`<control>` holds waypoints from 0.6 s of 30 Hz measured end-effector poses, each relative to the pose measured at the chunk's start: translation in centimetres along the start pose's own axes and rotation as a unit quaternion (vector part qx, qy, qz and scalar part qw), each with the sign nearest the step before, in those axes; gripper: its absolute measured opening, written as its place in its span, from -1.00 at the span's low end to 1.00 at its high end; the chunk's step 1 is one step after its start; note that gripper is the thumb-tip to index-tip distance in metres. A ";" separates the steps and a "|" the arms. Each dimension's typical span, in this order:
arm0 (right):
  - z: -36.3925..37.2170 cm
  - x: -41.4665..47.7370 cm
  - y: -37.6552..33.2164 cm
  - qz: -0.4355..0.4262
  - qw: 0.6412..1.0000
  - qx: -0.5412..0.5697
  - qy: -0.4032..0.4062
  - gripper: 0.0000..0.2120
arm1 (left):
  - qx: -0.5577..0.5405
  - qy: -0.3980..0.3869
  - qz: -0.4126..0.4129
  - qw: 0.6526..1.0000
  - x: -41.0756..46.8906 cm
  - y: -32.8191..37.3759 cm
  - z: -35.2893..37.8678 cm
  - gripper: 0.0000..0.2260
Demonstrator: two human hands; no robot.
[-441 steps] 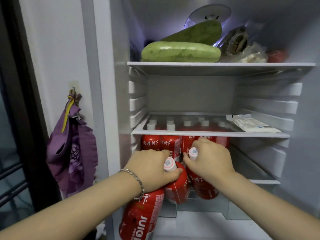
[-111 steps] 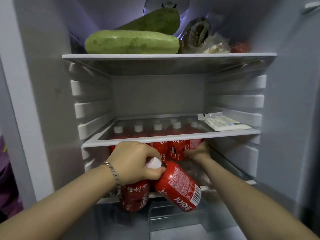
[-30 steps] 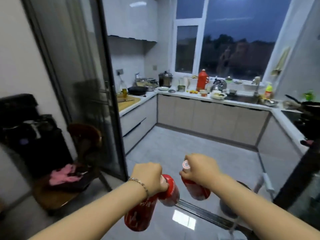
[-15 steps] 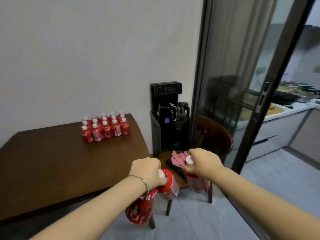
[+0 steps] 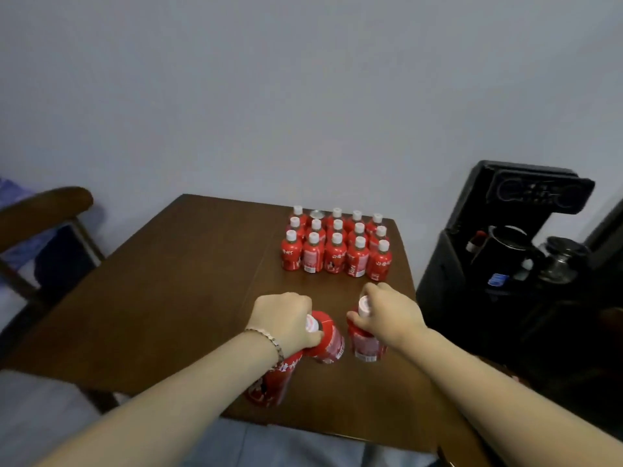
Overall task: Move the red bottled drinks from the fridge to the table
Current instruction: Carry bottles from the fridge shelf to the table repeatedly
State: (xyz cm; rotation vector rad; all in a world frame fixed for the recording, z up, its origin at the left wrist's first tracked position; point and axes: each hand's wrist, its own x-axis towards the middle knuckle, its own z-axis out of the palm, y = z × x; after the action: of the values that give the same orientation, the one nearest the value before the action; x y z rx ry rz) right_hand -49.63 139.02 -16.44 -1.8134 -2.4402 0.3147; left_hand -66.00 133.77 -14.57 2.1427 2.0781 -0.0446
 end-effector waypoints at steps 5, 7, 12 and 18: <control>3.4 9.8 -3.1 0.007 0.999 0.010 -0.033 -0.60 | -0.001 -0.006 -0.020 1.000 6.8 -7.3 1.0 -0.64; 4.8 13.1 -4.4 0.014 0.999 0.011 -0.040 -0.60 | 0.016 -0.014 -0.003 1.000 9.4 -10.1 1.6 -0.61; 8.6 21.0 -7.6 0.084 0.992 0.070 -0.068 -0.56 | 0.018 -0.056 0.034 0.998 15.2 -17.0 2.8 -0.58; 12.8 27.7 -9.3 0.140 0.978 0.130 -0.088 -0.58 | 0.014 -0.113 0.082 0.990 20.0 -22.0 5.7 -0.59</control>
State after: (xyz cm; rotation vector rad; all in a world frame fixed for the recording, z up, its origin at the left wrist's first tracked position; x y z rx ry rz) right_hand -68.88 161.41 -28.38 -2.0801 -2.1130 0.8063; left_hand -86.70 153.38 -24.78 2.2010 1.7818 -0.2841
